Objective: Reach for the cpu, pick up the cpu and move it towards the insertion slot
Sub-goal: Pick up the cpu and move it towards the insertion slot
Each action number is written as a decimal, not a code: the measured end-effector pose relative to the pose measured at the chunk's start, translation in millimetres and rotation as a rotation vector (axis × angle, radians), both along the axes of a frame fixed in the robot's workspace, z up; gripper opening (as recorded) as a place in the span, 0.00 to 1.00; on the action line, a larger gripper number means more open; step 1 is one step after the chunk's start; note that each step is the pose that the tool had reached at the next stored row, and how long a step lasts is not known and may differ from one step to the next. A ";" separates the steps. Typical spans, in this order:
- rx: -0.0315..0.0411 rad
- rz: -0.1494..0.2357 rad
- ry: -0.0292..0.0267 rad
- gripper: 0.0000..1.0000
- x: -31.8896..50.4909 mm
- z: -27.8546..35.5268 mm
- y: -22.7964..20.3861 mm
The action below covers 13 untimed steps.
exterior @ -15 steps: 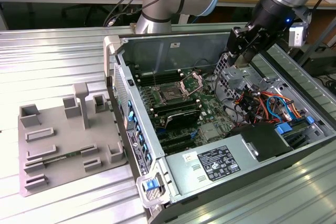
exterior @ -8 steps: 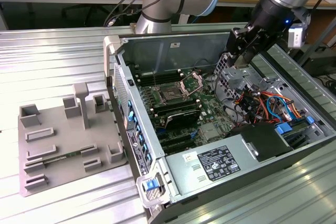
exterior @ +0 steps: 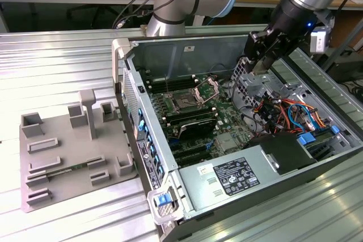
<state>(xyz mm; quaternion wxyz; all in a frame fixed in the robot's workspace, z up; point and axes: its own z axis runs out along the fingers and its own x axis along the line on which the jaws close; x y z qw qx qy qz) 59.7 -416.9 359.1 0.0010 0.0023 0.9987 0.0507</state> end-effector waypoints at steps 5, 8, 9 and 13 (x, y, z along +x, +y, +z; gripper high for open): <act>0.0000 0.000 0.0000 0.55 0.0 -1.5 0.0; 0.0000 0.000 0.0000 0.55 0.0 -3.1 0.0; 0.0000 0.000 0.0000 0.55 0.0 -3.5 0.0; 0.0000 0.000 0.0000 0.55 0.0 -4.4 0.0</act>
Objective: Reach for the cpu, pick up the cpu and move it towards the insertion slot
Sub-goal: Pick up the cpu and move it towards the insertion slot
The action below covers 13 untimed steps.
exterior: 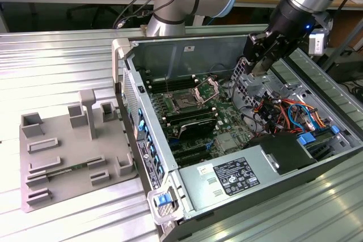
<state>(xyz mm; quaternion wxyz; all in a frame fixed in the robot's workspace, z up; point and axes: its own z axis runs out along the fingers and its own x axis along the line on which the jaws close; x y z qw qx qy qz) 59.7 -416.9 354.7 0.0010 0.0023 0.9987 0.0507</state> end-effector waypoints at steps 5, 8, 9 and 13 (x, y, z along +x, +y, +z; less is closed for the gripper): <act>0.0000 0.000 0.0000 0.55 0.0 -1.2 0.0; 0.0001 0.000 0.0000 0.55 0.0 -1.9 0.0; 0.0001 0.000 0.0000 0.55 0.0 -2.1 0.0; 0.0000 0.000 0.0000 0.55 0.0 -3.0 0.0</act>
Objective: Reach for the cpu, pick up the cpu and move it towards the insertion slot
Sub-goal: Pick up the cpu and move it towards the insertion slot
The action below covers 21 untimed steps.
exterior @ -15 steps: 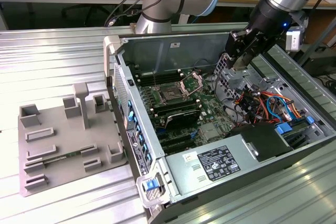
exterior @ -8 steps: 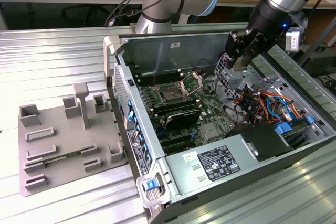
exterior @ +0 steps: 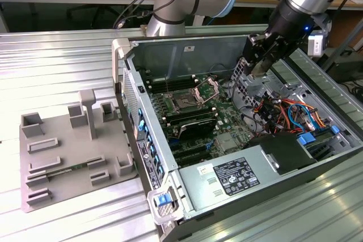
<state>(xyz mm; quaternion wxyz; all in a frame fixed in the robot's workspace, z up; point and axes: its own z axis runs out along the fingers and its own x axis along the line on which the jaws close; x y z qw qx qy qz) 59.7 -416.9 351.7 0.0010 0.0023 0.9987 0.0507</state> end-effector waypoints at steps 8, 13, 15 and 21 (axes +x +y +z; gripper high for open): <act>0.0001 0.000 0.0000 0.55 0.0 -1.7 0.0; 0.0000 0.000 0.0000 0.55 0.0 -3.0 0.0; 0.0001 0.000 0.0000 0.55 0.0 -3.4 0.0; 0.0001 0.000 0.0000 0.55 0.0 -4.7 0.0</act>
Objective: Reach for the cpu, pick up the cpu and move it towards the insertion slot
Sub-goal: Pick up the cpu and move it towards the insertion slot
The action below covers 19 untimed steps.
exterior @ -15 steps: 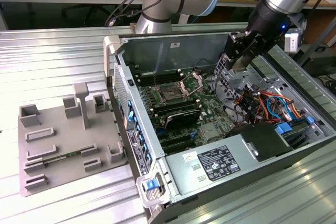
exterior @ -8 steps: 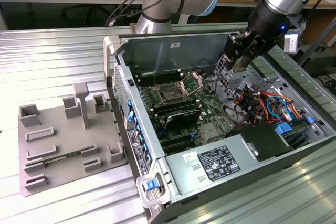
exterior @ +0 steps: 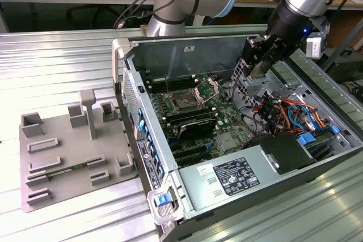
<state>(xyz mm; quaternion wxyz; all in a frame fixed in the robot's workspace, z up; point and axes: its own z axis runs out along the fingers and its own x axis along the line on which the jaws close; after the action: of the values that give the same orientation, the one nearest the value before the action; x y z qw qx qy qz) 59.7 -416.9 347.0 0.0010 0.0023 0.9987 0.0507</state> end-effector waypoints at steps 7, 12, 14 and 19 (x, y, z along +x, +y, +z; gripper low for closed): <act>-0.0001 0.000 0.0000 0.55 0.0 -1.9 0.0; -0.0001 0.000 0.0000 0.55 0.0 -2.9 0.0; -0.0001 0.000 0.0000 0.55 0.0 -3.3 0.0; -0.0001 0.000 0.0000 0.55 0.0 -4.3 0.0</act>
<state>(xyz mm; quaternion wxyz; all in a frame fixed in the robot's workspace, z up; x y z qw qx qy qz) 59.7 -416.9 342.7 0.0009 0.0023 0.9987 0.0507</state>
